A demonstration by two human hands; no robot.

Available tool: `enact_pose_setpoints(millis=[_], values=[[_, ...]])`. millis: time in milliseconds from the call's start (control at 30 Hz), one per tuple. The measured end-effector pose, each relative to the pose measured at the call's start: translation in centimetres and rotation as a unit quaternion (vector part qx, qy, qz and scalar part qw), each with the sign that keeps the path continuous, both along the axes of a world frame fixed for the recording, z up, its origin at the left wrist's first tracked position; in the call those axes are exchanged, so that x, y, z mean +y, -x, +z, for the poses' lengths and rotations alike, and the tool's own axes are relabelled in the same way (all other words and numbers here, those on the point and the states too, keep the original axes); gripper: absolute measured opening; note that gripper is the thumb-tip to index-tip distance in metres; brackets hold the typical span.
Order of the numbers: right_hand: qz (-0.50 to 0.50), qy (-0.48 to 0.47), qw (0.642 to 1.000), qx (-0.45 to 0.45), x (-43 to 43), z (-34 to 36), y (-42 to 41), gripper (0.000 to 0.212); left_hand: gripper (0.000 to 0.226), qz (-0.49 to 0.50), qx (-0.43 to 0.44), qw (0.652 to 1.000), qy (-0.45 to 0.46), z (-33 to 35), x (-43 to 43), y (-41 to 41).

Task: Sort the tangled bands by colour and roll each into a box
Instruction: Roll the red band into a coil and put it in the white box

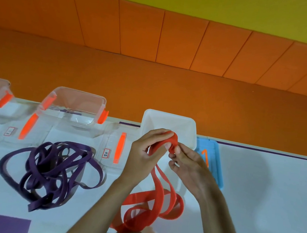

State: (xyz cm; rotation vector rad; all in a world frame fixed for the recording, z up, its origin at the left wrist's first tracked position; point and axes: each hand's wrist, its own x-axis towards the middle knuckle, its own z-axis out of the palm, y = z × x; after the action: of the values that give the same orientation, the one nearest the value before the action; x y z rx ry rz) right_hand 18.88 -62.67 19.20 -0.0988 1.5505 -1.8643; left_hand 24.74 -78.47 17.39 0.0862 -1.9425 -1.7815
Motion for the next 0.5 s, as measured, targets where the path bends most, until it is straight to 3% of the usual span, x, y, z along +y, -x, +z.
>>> enact_pose_setpoints(millis=[133,267,500], values=[[-0.011,-0.017,0.998,0.064,0.05,0.22,0.29,0.058,0.040,-0.012,-0.023,1.000,0.014,-0.44,-0.06,0.22],[-0.003,-0.063,0.989,0.135,0.46,0.67,0.68,0.046,0.038,-0.036,-0.033,0.997,0.052,-0.45,-0.69,0.47],[-0.024,-0.043,0.992,0.118,0.74,0.19,0.52,0.048,0.040,-0.107,-0.060,0.984,0.130,-0.77,-0.10,0.64]])
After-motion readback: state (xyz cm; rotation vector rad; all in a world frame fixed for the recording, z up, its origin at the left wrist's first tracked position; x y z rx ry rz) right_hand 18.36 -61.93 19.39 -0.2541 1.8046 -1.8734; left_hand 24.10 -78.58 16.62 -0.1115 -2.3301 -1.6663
